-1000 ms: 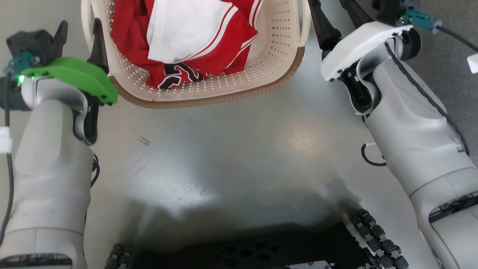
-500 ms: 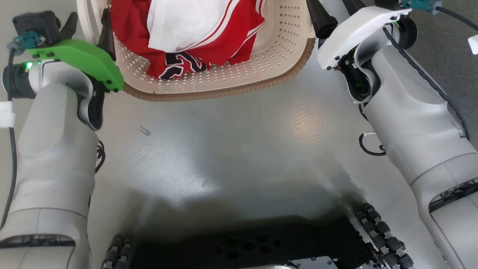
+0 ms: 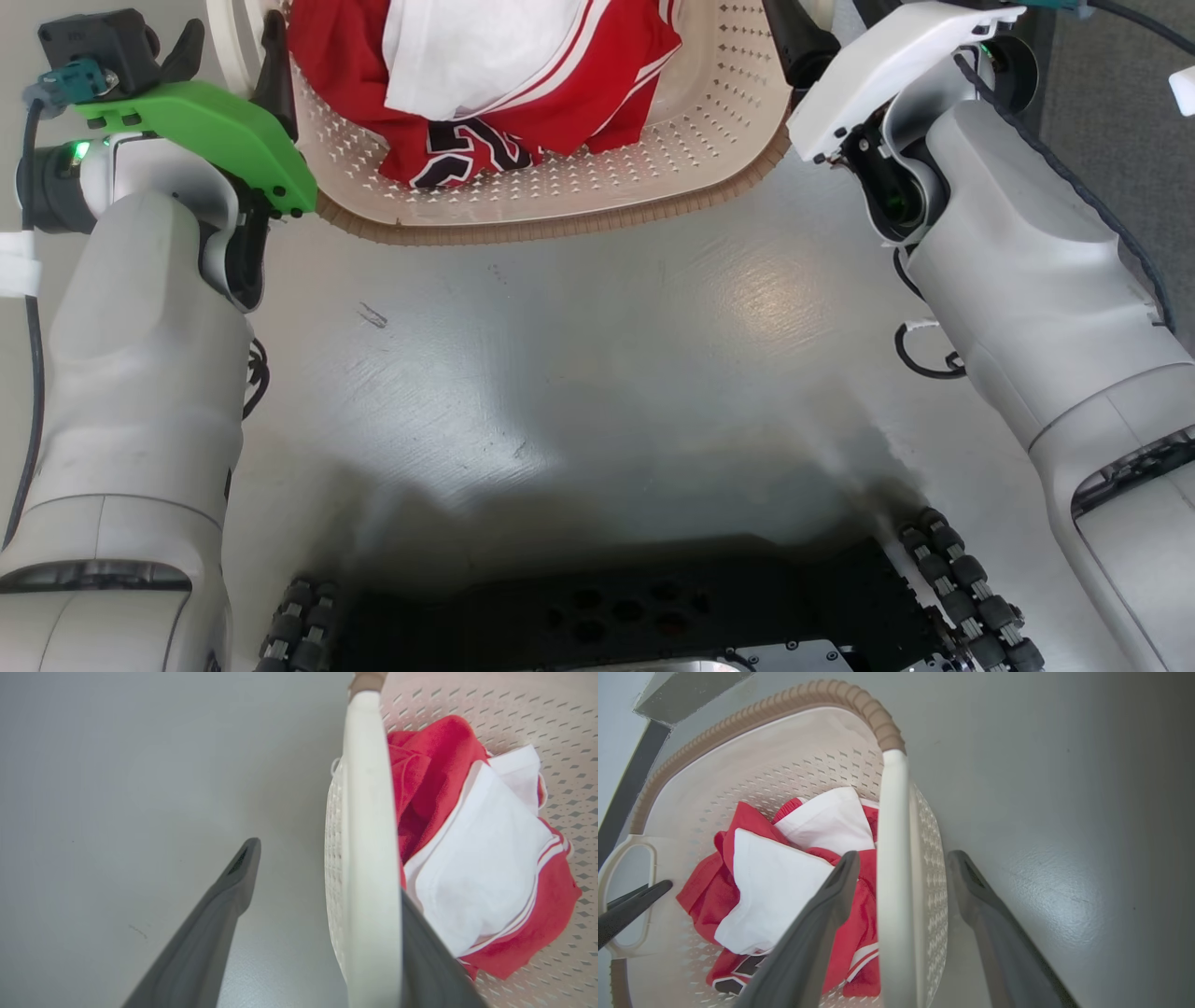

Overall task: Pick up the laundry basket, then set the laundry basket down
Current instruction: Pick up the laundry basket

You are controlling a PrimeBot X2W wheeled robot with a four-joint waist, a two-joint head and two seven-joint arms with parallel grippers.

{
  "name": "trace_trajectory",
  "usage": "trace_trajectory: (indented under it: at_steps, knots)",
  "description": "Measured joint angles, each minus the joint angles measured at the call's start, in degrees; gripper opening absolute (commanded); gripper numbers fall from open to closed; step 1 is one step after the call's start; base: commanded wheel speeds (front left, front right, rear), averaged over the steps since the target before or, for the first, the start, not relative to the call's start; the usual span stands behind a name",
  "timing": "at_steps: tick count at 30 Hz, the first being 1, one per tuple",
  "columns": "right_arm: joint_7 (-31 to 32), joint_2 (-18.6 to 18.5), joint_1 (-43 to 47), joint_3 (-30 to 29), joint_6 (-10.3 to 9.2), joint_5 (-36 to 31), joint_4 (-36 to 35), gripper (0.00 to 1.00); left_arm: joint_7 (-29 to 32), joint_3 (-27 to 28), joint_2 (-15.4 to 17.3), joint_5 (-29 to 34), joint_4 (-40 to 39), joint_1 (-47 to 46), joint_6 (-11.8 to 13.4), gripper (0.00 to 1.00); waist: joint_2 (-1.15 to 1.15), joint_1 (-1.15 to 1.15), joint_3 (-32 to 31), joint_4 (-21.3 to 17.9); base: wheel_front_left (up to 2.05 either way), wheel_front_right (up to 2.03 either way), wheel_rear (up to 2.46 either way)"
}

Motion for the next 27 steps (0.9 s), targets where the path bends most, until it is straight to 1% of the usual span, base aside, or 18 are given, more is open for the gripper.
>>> trace_trajectory:
  at_steps: [1,3,4,5,6,7,8,9,17,27]
  knots:
    - [0.0,0.0,-0.2,0.2,0.0,0.4,0.1,1.0,-0.1,-0.1,-0.1,0.0,0.3,-0.2,0.0,1.0,0.0,0.0,0.0,0.1,0.0,0.0,0.0]
    - [0.0,0.0,-0.4,0.7,0.0,1.2,0.4,1.0,-0.2,-0.1,-0.2,0.0,0.8,-0.5,0.0,0.8,0.0,0.0,0.1,0.2,0.0,0.0,0.0]
    - [0.0,0.0,-0.4,0.9,0.0,1.5,0.5,1.0,-0.3,-0.2,-0.3,0.0,1.0,-0.6,0.0,0.45,0.0,0.0,0.1,0.2,0.0,0.0,0.0]
    - [0.0,0.0,-0.4,1.2,0.0,1.7,0.7,0.69,-0.5,-0.2,-0.3,0.0,1.4,-0.8,-0.1,0.33,0.0,0.0,0.1,0.3,0.0,0.0,0.0]
    - [0.0,0.0,-0.5,1.5,0.0,1.9,0.8,0.45,-0.6,-0.3,-0.4,0.0,1.7,-0.9,-0.1,0.0,0.0,0.0,0.1,0.3,0.0,0.0,0.0]
    - [0.0,0.0,-0.6,1.7,0.0,2.2,0.9,0.29,-0.7,-0.3,-0.5,0.0,2.0,-1.1,-0.1,0.0,0.0,0.0,0.1,0.3,0.0,0.0,0.0]
    - [0.0,0.0,-0.6,1.8,0.0,2.5,1.0,0.07,-0.7,-0.5,-0.6,0.0,2.2,-1.3,-0.4,0.0,0.0,0.0,0.1,0.4,0.0,0.0,0.0]
    - [0.0,0.0,-0.7,2.0,0.0,2.8,1.1,0.0,-0.7,-0.6,-0.8,0.0,2.3,-1.4,-0.6,0.0,0.0,0.0,0.1,0.4,0.0,0.0,0.0]
    - [-0.3,0.3,-1.0,4.6,0.08,5.2,1.7,0.0,-1.7,-1.2,-1.2,-0.5,4.7,-1.9,-0.6,0.0,0.0,0.0,-0.7,0.4,0.0,0.0,0.0]
    - [-0.5,0.5,-0.6,6.5,0.08,7.0,3.4,0.0,-2.5,-1.8,-1.3,-1.0,7.7,-1.9,-1.0,0.0,0.0,0.0,-3.8,0.3,0.0,0.0,0.0]
